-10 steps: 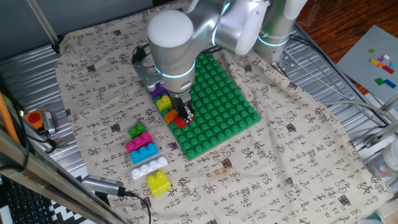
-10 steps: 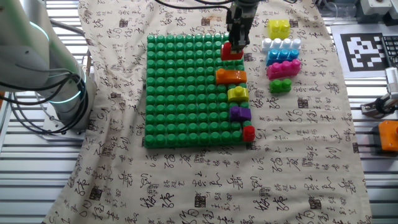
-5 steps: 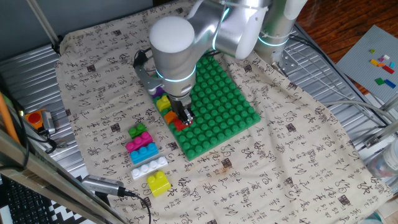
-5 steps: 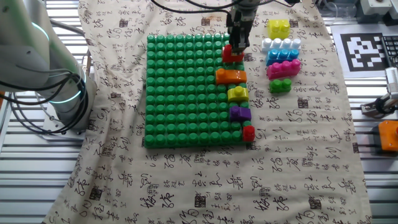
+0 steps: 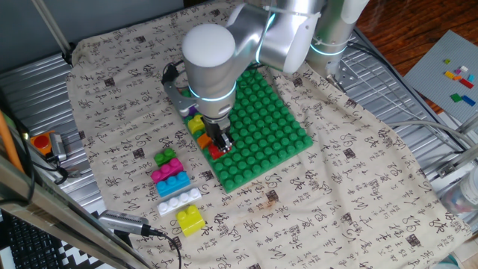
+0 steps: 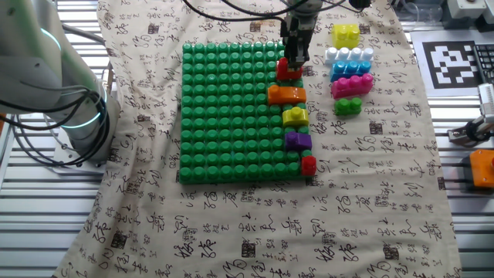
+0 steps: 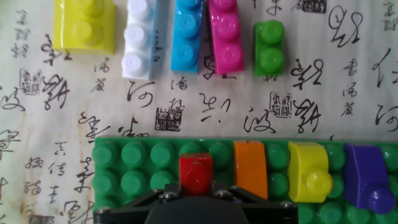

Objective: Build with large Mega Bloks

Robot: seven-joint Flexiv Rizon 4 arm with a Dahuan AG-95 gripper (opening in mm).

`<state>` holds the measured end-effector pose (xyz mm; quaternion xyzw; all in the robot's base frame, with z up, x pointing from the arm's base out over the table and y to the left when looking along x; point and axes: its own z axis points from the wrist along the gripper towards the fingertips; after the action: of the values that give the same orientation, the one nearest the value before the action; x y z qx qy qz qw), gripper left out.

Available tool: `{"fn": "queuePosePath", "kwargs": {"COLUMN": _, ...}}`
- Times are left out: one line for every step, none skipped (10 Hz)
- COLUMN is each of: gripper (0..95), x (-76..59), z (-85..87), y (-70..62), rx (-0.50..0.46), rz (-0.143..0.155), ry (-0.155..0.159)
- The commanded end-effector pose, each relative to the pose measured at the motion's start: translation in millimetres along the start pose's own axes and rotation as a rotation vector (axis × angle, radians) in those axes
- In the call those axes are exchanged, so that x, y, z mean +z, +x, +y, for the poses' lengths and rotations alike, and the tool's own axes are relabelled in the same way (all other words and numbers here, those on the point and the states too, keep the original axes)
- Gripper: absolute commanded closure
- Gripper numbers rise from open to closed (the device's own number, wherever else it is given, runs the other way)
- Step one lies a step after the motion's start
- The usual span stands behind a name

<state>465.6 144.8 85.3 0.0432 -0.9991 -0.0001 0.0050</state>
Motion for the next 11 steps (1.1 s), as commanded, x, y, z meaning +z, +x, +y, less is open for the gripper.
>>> {"fn": "queuePosePath", "kwargs": {"gripper": 95.0, "x": 3.6, "z": -0.5, "y": -0.8, "rx": -0.002, "rz": -0.006, "ry": -0.001}}
{"fn": "queuePosePath", "kwargs": {"gripper": 95.0, "x": 5.9, "z": -0.5, "y": -1.2, "rx": -0.002, "rz": -0.010, "ry": -0.002}}
{"fn": "queuePosePath", "kwargs": {"gripper": 95.0, "x": 7.7, "z": 0.4, "y": -1.5, "rx": 0.004, "rz": -0.012, "ry": -0.002}}
{"fn": "queuePosePath", "kwargs": {"gripper": 95.0, "x": 9.2, "z": 1.0, "y": -1.8, "rx": 0.015, "rz": -0.014, "ry": -0.002}}
{"fn": "queuePosePath", "kwargs": {"gripper": 95.0, "x": 11.6, "z": 0.8, "y": -2.3, "rx": 0.020, "rz": -0.015, "ry": -0.002}}
{"fn": "queuePosePath", "kwargs": {"gripper": 95.0, "x": 12.9, "z": 0.6, "y": -2.5, "rx": 0.021, "rz": -0.015, "ry": -0.002}}
{"fn": "queuePosePath", "kwargs": {"gripper": 95.0, "x": 16.9, "z": 0.1, "y": -3.1, "rx": 0.020, "rz": -0.016, "ry": 0.000}}
{"fn": "queuePosePath", "kwargs": {"gripper": 95.0, "x": 20.4, "z": -0.3, "y": -3.7, "rx": 0.023, "rz": -0.017, "ry": 0.000}}
{"fn": "queuePosePath", "kwargs": {"gripper": 95.0, "x": 22.2, "z": -0.4, "y": -4.3, "rx": 0.028, "rz": -0.015, "ry": -0.002}}
{"fn": "queuePosePath", "kwargs": {"gripper": 95.0, "x": 23.4, "z": -0.5, "y": -4.7, "rx": 0.028, "rz": -0.014, "ry": -0.002}}
{"fn": "queuePosePath", "kwargs": {"gripper": 95.0, "x": 23.4, "z": -0.5, "y": -4.7, "rx": 0.027, "rz": -0.014, "ry": -0.003}}
